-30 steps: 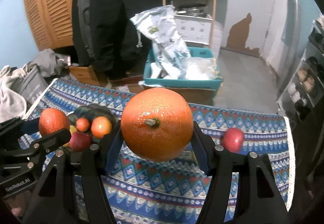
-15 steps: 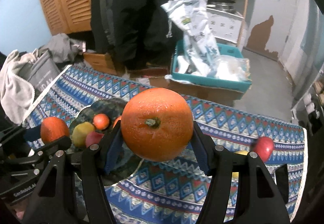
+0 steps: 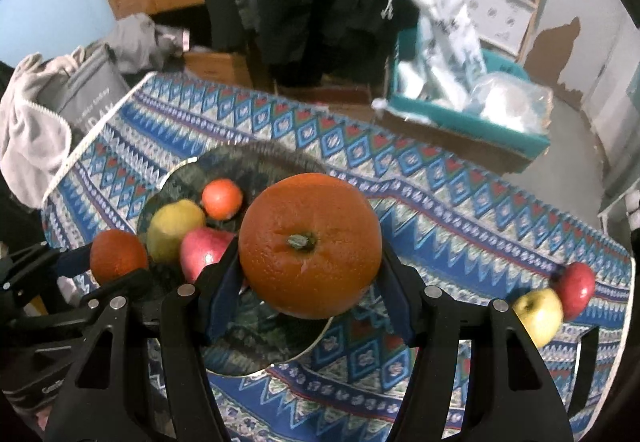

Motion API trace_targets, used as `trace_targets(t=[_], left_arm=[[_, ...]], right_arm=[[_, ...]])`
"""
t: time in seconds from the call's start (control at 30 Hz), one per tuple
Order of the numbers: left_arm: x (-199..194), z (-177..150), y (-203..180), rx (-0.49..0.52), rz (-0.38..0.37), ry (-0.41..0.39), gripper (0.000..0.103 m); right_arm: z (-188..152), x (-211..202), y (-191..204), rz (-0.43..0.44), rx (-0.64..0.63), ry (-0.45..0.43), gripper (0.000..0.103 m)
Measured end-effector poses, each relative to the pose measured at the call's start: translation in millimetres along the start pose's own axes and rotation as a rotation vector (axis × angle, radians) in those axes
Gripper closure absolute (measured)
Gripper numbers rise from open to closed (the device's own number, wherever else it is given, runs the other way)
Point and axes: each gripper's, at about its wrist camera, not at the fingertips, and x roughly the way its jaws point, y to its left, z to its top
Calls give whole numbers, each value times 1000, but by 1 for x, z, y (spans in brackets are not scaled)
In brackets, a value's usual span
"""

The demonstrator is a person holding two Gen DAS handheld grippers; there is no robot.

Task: Organize fruits
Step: 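Lower both oranges into the bowl and open both tools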

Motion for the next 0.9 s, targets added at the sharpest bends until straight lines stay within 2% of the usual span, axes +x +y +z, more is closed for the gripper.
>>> trace_targets(t=[0.33, 0.6, 0.67, 0.73, 0.8, 0.9], left_arm=[[28, -9, 9, -13, 25, 71, 57], [42, -13, 12, -26, 28, 122, 56], [44, -14, 13, -28, 35, 131, 54], [46, -14, 14, -30, 34, 141, 44], [45, -15, 14, -32, 36, 140, 38], [43, -14, 14, -24, 51, 139, 37]], right_arm=[[-9, 34, 8, 18, -13, 92, 39], [-12, 45, 8, 33, -14, 135, 39], [-13, 50, 8, 36, -13, 156, 38], [-14, 54, 9, 33, -14, 175, 38], [-16, 57, 9, 28, -16, 182, 36], [-14, 52, 10, 30, -19, 155, 37]])
